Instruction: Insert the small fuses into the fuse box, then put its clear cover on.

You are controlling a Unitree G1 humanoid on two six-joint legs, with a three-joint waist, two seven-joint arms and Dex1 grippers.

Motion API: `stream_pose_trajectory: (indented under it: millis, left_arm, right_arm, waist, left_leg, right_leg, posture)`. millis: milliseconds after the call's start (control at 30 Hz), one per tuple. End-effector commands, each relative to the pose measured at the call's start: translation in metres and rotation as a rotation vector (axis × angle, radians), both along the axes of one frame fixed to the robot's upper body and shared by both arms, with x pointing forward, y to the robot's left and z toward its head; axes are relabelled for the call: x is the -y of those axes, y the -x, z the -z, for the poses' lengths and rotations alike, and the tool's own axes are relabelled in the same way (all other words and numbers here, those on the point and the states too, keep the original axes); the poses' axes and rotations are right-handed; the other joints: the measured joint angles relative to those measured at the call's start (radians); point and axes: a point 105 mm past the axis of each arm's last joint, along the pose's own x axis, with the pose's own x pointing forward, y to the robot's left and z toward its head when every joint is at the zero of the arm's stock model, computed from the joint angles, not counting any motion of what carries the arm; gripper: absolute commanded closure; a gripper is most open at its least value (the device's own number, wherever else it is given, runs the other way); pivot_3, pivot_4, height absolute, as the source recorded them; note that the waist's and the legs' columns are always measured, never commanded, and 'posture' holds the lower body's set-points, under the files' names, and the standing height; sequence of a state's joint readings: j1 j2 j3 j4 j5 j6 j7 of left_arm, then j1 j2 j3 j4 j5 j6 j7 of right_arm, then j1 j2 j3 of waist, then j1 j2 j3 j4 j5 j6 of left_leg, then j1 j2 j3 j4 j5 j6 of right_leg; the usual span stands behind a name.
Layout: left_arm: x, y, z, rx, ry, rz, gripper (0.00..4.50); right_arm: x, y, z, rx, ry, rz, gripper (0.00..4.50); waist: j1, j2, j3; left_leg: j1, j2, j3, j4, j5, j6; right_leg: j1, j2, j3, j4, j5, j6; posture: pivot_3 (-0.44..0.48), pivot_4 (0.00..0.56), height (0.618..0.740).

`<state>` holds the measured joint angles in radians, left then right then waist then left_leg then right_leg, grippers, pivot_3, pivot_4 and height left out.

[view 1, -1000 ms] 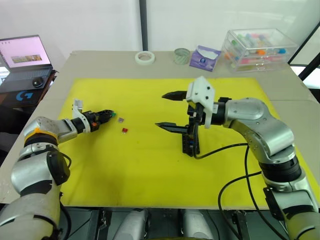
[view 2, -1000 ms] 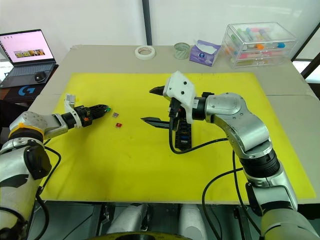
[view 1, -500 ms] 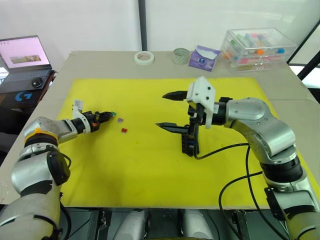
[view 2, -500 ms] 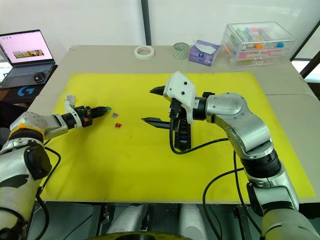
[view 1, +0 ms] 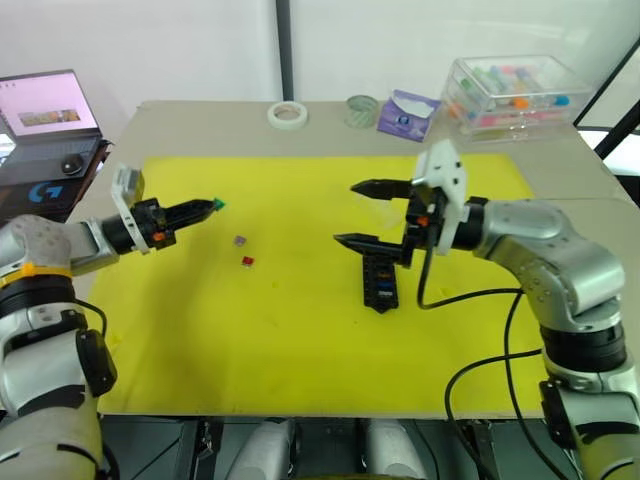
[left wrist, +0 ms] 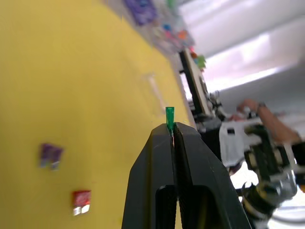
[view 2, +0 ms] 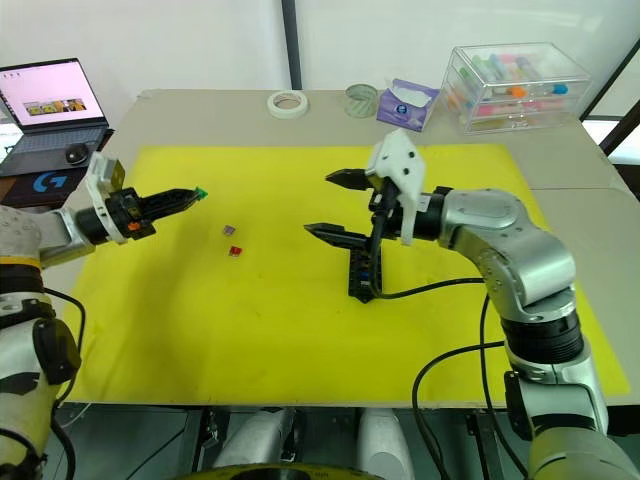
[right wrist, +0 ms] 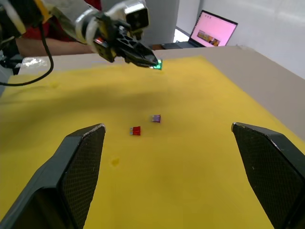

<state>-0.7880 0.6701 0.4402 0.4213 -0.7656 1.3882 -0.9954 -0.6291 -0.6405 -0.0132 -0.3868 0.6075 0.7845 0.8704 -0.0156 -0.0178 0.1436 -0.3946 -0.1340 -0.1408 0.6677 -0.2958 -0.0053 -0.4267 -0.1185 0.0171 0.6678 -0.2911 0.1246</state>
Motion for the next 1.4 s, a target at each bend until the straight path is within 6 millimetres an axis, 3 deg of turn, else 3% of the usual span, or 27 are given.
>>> stream_pose_trajectory:
  millis: [33,167,267,467,567,633,733,933,1033,1133,1400]
  left_arm:
    - [0.024,0.024,-0.034,0.284,-0.028,0.085,4.49]
    - [0.06,0.045,-0.041,0.374,-0.081,0.222,4.49]
    - [0.086,0.055,-0.034,0.45,-0.124,0.29,4.49]
    - [0.114,0.067,-0.027,0.624,-0.15,0.34,4.49]
    - [0.119,0.065,-0.032,0.686,-0.138,0.332,4.5]
    - [0.121,0.064,-0.036,0.72,-0.134,0.329,4.5]
    - [0.123,0.065,-0.037,0.753,-0.141,0.341,4.5]
    - [0.125,0.065,-0.035,0.798,-0.147,0.347,4.5]
    - [0.125,0.064,-0.036,0.812,-0.146,0.344,4.5]
    - [0.125,0.063,-0.035,0.814,-0.149,0.346,4.5]
    - [0.125,0.063,-0.03,0.833,-0.169,0.366,4.5]
  right_arm:
    - [0.007,0.006,-0.013,-0.02,-0.05,-0.02,0.0]
    - [0.009,0.009,-0.021,-0.096,-0.123,-0.043,0.0]
    - [0.007,0.013,-0.027,-0.173,-0.193,-0.083,0.0]
    - [0.002,0.019,-0.027,-0.232,-0.208,-0.11,0.0]
    - [-0.001,0.021,-0.022,-0.238,-0.19,-0.119,0.19]
    - [-0.003,0.024,-0.02,-0.246,-0.187,-0.129,0.63]
    - [-0.004,0.026,-0.017,-0.26,-0.177,-0.134,1.64]
    - [-0.006,0.028,-0.014,-0.271,-0.172,-0.144,1.64]
    - [-0.007,0.028,-0.013,-0.271,-0.17,-0.147,2.26]
    - [-0.008,0.028,-0.014,-0.272,-0.174,-0.151,3.25]
    - [-0.01,0.029,-0.017,-0.285,-0.183,-0.173,3.25]
  waist:
    - [-0.001,0.0,0.0]
    - [-0.001,0.0,0.0]
    - [-0.002,0.0,0.0]
    - [0.0,0.0,0.0]
    - [0.004,0.0,0.0]
    - [0.003,0.0,0.0]
    - [0.002,0.0,0.0]
    - [0.003,0.0,0.0]
    - [0.003,0.0,0.0]
    - [0.003,0.0,0.0]
    - [0.004,0.0,0.0]
  left_leg:
    - [0.0,0.0,0.0,0.0,0.0,0.0]
    - [0.0,0.001,0.001,0.0,0.0,0.0]
    - [0.0,0.001,0.001,0.0,0.0,0.0]
    - [0.001,0.001,0.002,-0.001,0.0,0.0]
    - [0.001,0.002,0.002,-0.001,0.0,0.0]
    - [0.001,0.001,0.002,0.0,0.0,0.0]
    - [0.001,0.002,0.002,-0.001,0.0,0.0]
    - [0.001,0.001,0.002,-0.001,0.0,0.0]
    - [0.001,0.002,0.002,-0.001,0.0,0.0]
    - [0.001,0.002,0.002,-0.001,0.0,0.0]
    - [0.001,0.001,0.002,-0.001,0.0,0.0]
  right_leg:
    - [0.0,0.0,0.0,-0.001,0.0,0.0]
    - [0.0,0.0,0.0,-0.002,0.0,0.0]
    - [0.001,0.0,0.0,-0.002,0.0,0.0]
    - [0.001,0.0,0.0,-0.003,0.0,0.0]
    - [0.002,0.0,0.0,-0.003,0.0,0.0]
    - [0.002,0.0,0.0,-0.004,0.0,0.0]
    - [0.002,0.0,0.0,-0.004,0.0,0.0]
    - [0.002,0.0,0.0,-0.004,0.0,0.0]
    - [0.002,0.0,0.0,-0.004,0.0,0.0]
    - [0.002,0.0,0.0,-0.004,0.0,0.0]
    - [0.002,0.0,0.0,-0.004,0.0,0.0]
  posture:
    - [0.0,0.15,0.74]
    - [0.0,0.15,0.74]
    - [0.0,0.15,0.74]
    - [0.0,0.15,0.74]
    - [0.0,0.15,0.74]
    - [0.0,0.15,0.74]
    - [0.0,0.15,0.74]
    - [0.0,0.15,0.74]
    - [0.0,0.15,0.74]
    - [0.0,0.15,0.74]
    - [0.0,0.15,0.74]
